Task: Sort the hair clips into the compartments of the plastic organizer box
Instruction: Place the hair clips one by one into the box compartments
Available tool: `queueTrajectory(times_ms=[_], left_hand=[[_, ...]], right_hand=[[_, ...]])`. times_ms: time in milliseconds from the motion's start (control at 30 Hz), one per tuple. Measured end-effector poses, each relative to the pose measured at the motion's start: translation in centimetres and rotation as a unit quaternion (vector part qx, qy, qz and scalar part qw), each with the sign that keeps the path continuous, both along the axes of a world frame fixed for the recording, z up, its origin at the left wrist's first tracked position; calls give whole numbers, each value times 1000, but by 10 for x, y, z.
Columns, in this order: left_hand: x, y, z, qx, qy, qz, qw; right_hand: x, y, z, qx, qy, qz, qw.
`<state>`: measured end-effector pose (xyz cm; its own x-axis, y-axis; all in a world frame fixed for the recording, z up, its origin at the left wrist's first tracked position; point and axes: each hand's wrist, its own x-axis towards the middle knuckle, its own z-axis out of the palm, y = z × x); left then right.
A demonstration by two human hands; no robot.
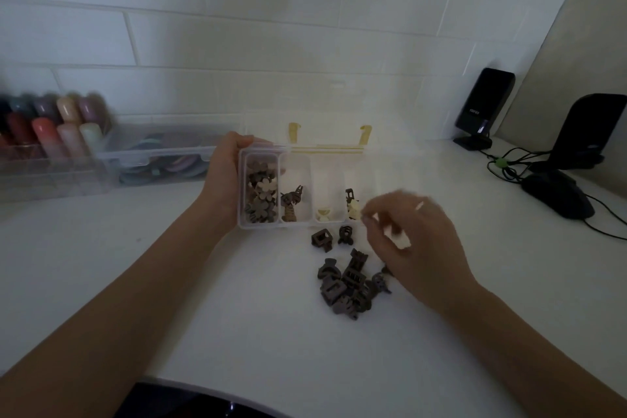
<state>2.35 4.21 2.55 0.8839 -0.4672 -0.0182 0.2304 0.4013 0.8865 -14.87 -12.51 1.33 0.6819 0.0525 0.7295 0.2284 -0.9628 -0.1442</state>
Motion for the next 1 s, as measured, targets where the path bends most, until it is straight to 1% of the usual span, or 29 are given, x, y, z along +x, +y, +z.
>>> queueTrajectory(times_ms=[100,200,300,400,433,500,700,867,1000], left_hand=[[0,0,0,-4,2,-5,1000],[-1,0,0,-17,2,-13,1000],[-1,0,0,-23,-4,-14,1000],[-1,0,0,-32,1,-11,999],[-2,0,0,-33,1,-9,999],[-3,-1,1,-31,-2,-8,1000],[-3,-1,1,-29,2,-7,1000],[-5,-1,2,-29,-3,-15,999],[-4,0,2,-28,1,-10,1000]], right_hand=[[-3,2,-4,-63,107,30,992],[3,5,-3,-112,117,40,986],[7,12,0,-152,118,21,981],[6,21,10,-165,218,1,962],[5,22,12,-151,241,-12,959],[3,23,14,-160,267,-45,949],[2,30,10,-151,227,-57,960],[-1,32,9,-111,189,-61,974],[-4,28,9,-107,163,-40,980]])
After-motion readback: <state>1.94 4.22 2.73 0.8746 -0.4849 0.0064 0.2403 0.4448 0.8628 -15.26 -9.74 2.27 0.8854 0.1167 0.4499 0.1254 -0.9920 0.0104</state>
